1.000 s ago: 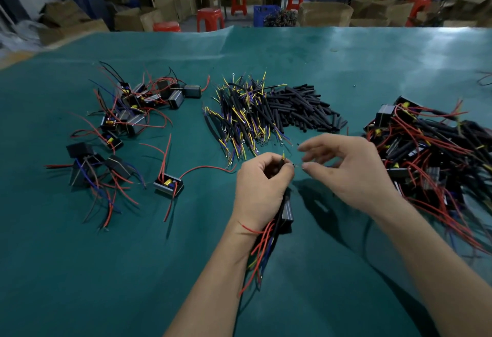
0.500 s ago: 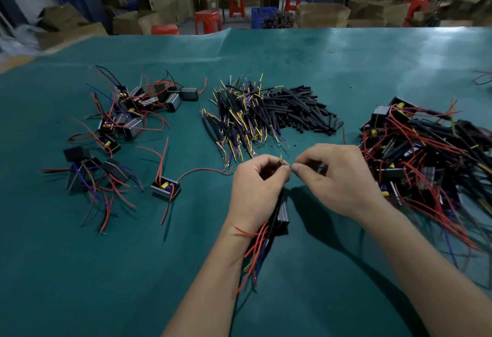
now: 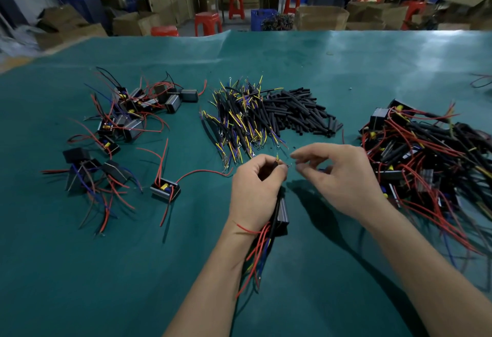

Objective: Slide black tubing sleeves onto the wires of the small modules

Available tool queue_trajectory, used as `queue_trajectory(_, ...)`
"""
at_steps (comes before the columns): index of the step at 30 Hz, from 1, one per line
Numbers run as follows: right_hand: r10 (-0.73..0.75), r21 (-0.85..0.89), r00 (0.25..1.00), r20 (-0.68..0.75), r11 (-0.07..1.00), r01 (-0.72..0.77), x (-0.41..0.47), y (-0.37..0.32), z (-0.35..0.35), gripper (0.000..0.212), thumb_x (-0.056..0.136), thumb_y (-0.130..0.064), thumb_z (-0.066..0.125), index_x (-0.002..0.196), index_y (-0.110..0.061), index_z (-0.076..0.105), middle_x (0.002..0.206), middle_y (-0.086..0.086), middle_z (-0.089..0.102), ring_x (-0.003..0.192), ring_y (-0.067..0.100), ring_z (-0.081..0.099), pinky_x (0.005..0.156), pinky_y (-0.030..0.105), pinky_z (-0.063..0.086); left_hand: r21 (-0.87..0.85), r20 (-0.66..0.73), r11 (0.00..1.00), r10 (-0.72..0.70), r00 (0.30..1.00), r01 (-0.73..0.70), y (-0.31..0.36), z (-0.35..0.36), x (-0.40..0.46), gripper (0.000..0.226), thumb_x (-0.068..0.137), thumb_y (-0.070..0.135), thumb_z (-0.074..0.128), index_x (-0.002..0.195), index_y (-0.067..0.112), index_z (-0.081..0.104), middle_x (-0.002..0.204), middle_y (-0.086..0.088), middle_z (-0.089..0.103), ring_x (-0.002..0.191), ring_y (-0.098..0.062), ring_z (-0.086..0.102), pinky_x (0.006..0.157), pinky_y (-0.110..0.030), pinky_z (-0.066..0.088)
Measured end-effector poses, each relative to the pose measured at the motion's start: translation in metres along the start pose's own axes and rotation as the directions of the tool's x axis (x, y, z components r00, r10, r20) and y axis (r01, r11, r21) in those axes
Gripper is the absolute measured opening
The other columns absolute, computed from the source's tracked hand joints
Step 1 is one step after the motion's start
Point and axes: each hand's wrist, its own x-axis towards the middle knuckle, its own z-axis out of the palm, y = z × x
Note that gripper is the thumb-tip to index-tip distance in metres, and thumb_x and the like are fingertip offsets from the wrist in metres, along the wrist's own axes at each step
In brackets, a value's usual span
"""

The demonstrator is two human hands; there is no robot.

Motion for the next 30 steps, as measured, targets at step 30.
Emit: queue_trajectory(30,0.309,0.580,0.914,0.262,0.707,-0.405,0.001,-0.010,0.000,0.049,0.079,0.015,0.068,0.111,-0.021,0.073,0.091,0.006,0.073,0.064,0.016,0.056,0.059,0.026,0.048,-0.126,0.025,0.989,0.087,0.996,-0.083,0.003,-0.004,-0.004,0.031,0.083,-0.014,0.065,0.088,0.017,0.064,0.087,-0.013,0.071,0.077,-0.013,0.063,0.076,-0.028,0.052)
